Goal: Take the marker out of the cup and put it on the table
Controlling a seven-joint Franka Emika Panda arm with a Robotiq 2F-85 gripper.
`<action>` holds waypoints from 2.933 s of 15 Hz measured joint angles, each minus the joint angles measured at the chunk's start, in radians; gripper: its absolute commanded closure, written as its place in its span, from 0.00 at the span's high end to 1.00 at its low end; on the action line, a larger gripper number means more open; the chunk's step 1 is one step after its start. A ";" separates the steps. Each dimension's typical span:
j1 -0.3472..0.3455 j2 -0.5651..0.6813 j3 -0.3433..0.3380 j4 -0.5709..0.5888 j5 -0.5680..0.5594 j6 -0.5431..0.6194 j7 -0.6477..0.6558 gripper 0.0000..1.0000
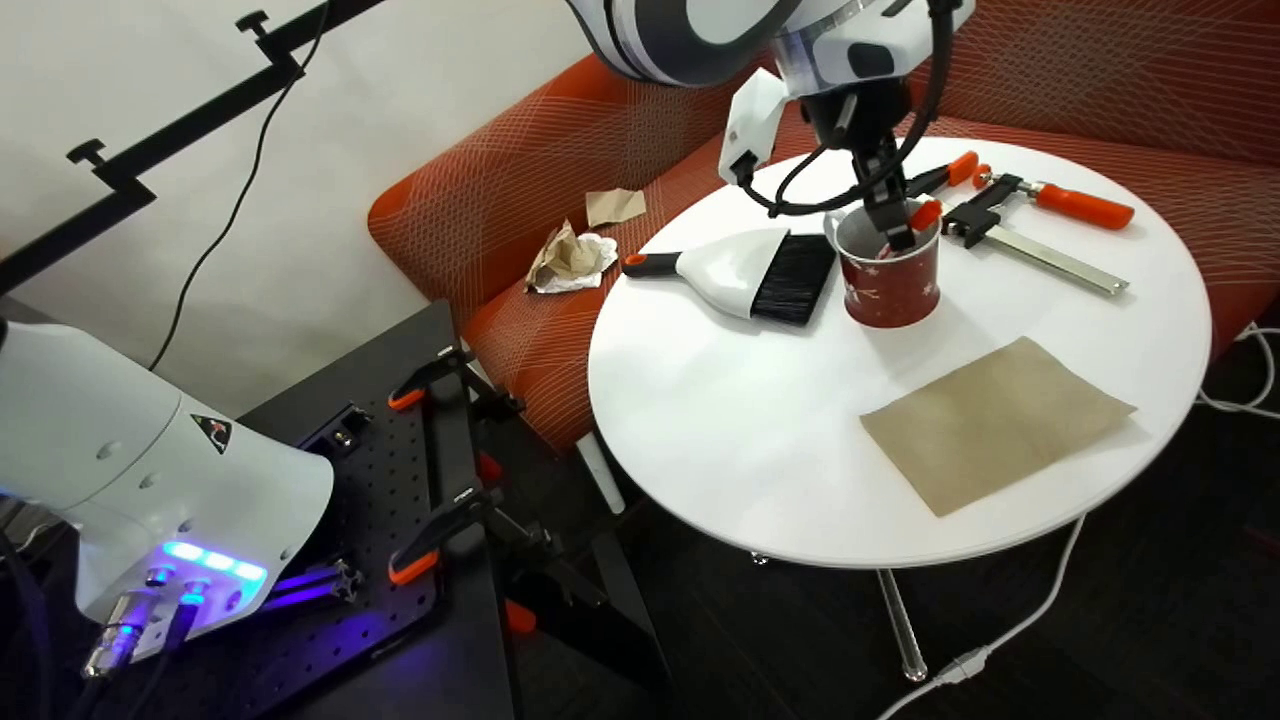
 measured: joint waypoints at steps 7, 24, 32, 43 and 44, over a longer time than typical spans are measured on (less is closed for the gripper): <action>0.152 -0.094 -0.127 -0.083 -0.010 0.096 0.002 0.05; 0.084 -0.223 0.152 -0.107 -0.008 -0.017 -0.294 0.05; 0.042 -0.058 0.255 0.048 -0.013 -0.140 -0.524 0.05; 0.049 0.130 0.274 0.310 -0.020 -0.400 -0.591 0.05; 0.049 0.141 0.277 0.325 -0.020 -0.403 -0.591 0.05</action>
